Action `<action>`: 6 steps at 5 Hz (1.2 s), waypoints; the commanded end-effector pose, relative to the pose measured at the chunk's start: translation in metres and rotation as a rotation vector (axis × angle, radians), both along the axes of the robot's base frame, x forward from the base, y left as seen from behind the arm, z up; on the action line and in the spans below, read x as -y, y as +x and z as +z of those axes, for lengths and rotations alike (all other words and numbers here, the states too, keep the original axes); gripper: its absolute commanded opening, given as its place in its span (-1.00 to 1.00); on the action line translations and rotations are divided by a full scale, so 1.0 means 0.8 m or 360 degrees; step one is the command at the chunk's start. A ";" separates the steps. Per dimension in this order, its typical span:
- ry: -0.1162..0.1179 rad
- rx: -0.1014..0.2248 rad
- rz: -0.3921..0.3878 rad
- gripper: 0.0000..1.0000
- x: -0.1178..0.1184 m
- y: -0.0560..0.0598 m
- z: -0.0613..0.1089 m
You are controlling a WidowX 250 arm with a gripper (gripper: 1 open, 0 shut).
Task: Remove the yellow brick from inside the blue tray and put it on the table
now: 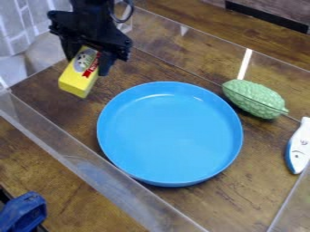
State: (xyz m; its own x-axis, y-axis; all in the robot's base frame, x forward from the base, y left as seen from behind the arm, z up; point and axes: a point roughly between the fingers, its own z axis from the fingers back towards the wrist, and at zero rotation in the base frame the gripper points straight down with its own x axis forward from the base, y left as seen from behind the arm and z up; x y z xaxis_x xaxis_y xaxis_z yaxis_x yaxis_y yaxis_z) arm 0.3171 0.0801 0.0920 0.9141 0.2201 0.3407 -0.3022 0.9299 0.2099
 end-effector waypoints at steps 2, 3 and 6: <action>0.0024 0.0094 -0.0064 -1.00 -0.034 0.007 -0.005; 0.0006 0.0092 -0.0091 -1.00 -0.041 0.009 -0.018; -0.0050 0.0097 0.0076 1.00 -0.049 0.038 -0.023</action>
State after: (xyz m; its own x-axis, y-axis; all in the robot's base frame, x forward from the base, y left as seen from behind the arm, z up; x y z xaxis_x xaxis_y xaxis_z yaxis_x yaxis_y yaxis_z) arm 0.3400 0.1132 0.0552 0.9045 0.2684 0.3313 -0.3357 0.9273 0.1654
